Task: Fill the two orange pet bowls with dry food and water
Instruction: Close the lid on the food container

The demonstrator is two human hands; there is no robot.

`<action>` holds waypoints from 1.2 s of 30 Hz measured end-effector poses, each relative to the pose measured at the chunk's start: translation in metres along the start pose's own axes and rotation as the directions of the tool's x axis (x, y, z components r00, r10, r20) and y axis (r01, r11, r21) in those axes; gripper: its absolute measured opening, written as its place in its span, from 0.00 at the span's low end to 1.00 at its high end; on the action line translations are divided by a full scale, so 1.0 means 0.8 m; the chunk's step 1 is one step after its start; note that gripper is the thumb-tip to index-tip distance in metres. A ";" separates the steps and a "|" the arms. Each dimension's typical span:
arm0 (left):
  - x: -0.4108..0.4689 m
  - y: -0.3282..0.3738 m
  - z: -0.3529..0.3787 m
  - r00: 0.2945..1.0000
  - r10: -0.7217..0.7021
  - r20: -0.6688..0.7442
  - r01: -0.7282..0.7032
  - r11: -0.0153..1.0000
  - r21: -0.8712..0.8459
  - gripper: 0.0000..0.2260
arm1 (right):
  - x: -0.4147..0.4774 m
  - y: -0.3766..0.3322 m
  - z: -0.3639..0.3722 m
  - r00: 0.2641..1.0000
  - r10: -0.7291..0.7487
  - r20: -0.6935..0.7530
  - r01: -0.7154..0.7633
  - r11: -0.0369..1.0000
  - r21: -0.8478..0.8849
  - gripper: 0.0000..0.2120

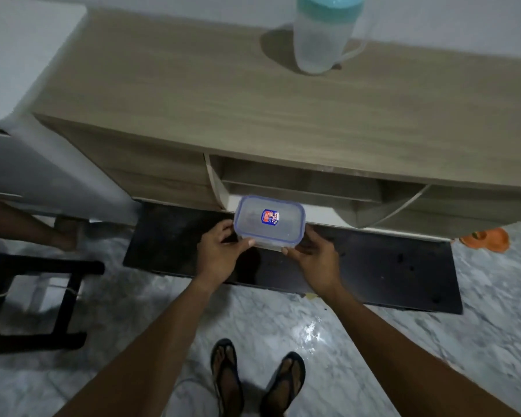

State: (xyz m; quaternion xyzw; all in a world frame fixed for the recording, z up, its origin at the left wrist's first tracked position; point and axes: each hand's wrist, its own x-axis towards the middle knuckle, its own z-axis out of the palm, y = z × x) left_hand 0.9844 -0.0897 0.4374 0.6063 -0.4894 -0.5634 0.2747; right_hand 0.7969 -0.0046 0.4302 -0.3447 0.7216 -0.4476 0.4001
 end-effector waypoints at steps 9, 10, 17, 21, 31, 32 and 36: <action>0.158 -0.060 0.033 0.986 0.160 -0.040 -0.163 0.982 -0.093 0.21 | 0.158 0.067 0.064 0.996 -0.060 -0.066 0.060 0.998 0.000 0.27; 0.167 -0.056 0.034 0.981 0.191 -0.038 -0.194 0.978 -0.081 0.20 | 0.170 0.066 0.068 0.995 -0.064 -0.073 0.064 0.998 -0.003 0.26; 0.219 -0.027 0.054 0.939 0.332 -0.094 -0.326 0.942 0.078 0.13 | 0.240 0.077 0.090 0.990 -0.057 -0.131 0.053 0.998 -0.029 0.27; 0.248 -0.031 0.057 0.927 0.328 -0.181 -0.309 0.943 0.125 0.18 | 0.260 0.072 0.100 0.983 -0.120 -0.139 0.111 0.991 -0.070 0.16; 0.254 -0.025 0.061 0.939 0.212 -0.269 -0.199 0.977 0.077 0.14 | 0.273 0.073 0.113 0.974 -0.127 -0.188 0.098 0.983 -0.157 0.15; 0.248 -0.024 0.061 0.944 0.203 -0.262 -0.184 0.978 0.093 0.14 | 0.268 0.070 0.112 0.979 -0.105 -0.177 0.078 0.985 -0.154 0.19; 0.205 -0.022 0.052 0.976 0.127 -0.179 -0.120 0.991 0.053 0.23 | 0.221 0.056 0.095 0.983 -0.011 -0.184 -0.015 0.990 -0.138 0.34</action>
